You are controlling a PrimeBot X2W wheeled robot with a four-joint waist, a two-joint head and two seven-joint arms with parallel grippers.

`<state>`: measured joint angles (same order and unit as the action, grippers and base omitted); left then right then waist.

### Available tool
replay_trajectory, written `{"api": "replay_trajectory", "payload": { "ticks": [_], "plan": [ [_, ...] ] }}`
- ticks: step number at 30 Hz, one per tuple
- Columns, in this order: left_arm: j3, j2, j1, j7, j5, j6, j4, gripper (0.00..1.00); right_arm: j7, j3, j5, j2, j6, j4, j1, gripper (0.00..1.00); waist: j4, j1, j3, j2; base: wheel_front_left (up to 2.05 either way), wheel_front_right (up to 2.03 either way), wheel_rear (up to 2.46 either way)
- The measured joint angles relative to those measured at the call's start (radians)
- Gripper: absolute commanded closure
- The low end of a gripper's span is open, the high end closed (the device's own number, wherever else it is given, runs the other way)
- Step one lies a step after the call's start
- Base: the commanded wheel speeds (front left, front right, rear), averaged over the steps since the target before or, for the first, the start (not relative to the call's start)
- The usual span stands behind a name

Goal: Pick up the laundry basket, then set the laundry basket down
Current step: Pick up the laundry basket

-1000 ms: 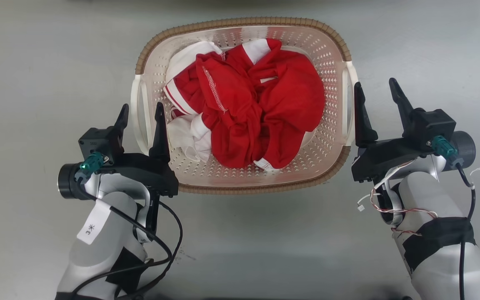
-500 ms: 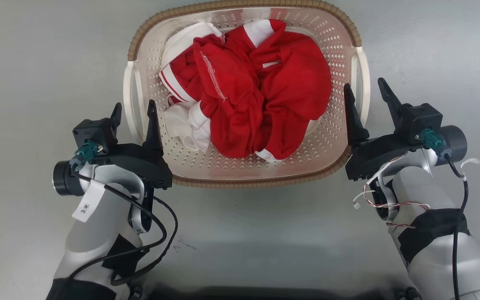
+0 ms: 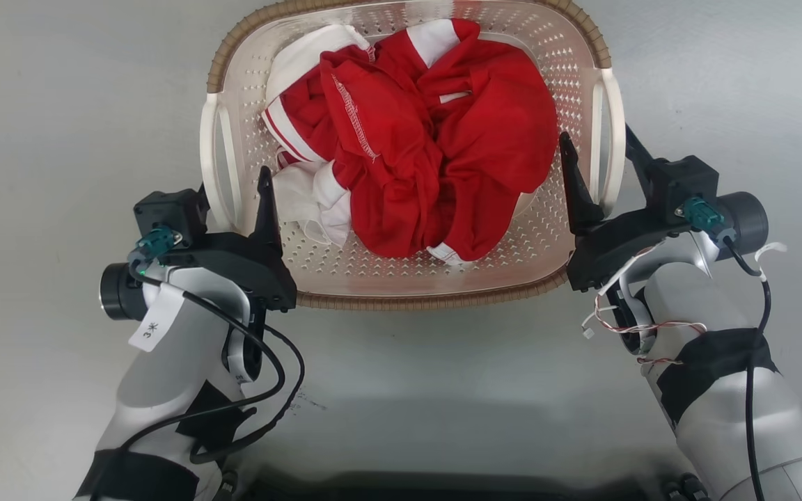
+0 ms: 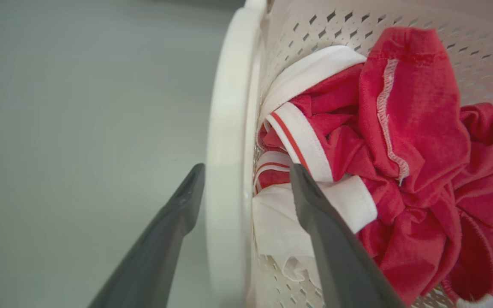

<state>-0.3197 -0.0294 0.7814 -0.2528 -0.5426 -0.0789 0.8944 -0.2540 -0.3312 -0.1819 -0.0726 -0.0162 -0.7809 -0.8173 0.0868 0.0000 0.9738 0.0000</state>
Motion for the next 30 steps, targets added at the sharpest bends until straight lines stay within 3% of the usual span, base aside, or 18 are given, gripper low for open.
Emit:
{"api": "replay_trajectory", "payload": {
  "ticks": [1, 2, 5, 6, 7, 8, 15, 30],
  "plan": [
    [-0.018, 0.000, 0.009, 0.000, -0.011, 0.000, 0.007, 0.13, 0.000, -0.018, -0.009, 0.000, 0.000, -0.005, -0.009, 0.23, 0.001, 0.0000, 0.002, 0.0000, 0.00, 0.00, 0.00],
    [-0.025, 0.001, 0.012, 0.000, -0.016, 0.000, 0.008, 0.38, 0.000, -0.028, -0.015, 0.000, 0.000, -0.007, -0.014, 0.32, 0.002, 0.0000, 0.003, 0.0001, 0.00, 0.00, 0.00],
    [-0.050, 0.001, 0.019, 0.000, -0.027, -0.001, 0.019, 0.92, 0.000, -0.053, -0.031, 0.000, -0.002, -0.016, -0.024, 0.60, 0.004, 0.0000, 0.005, 0.0000, 0.00, 0.00, 0.00],
    [-0.054, -0.003, 0.021, 0.000, -0.030, -0.001, 0.024, 1.00, -0.002, -0.057, -0.035, -0.001, -0.008, -0.023, -0.028, 0.69, 0.005, 0.0000, 0.005, 0.0000, 0.00, 0.00, 0.00],
    [-0.061, -0.009, 0.021, -0.001, -0.034, 0.001, 0.027, 1.00, -0.003, -0.059, -0.043, -0.005, -0.011, -0.029, -0.032, 0.89, 0.006, 0.0000, 0.006, 0.0000, 0.00, 0.00, 0.00],
    [-0.070, -0.006, 0.021, -0.002, -0.045, 0.001, 0.027, 1.00, -0.003, -0.063, -0.057, -0.004, -0.020, -0.032, -0.035, 1.00, 0.007, -0.0001, 0.006, 0.0000, 0.00, 0.00, 0.00],
    [-0.110, -0.004, 0.025, -0.004, -0.092, -0.001, 0.044, 1.00, -0.004, -0.093, -0.105, -0.006, -0.044, -0.066, -0.051, 1.00, 0.009, 0.0000, -0.004, 0.0001, 0.00, 0.00, 0.00],
    [-0.164, -0.003, 0.018, 0.000, -0.166, -0.009, 0.081, 1.00, -0.003, -0.157, -0.211, -0.006, -0.055, -0.140, -0.049, 1.00, -0.001, 0.0000, -0.096, 0.0000, 0.00, 0.00, 0.00]
  ]
}}
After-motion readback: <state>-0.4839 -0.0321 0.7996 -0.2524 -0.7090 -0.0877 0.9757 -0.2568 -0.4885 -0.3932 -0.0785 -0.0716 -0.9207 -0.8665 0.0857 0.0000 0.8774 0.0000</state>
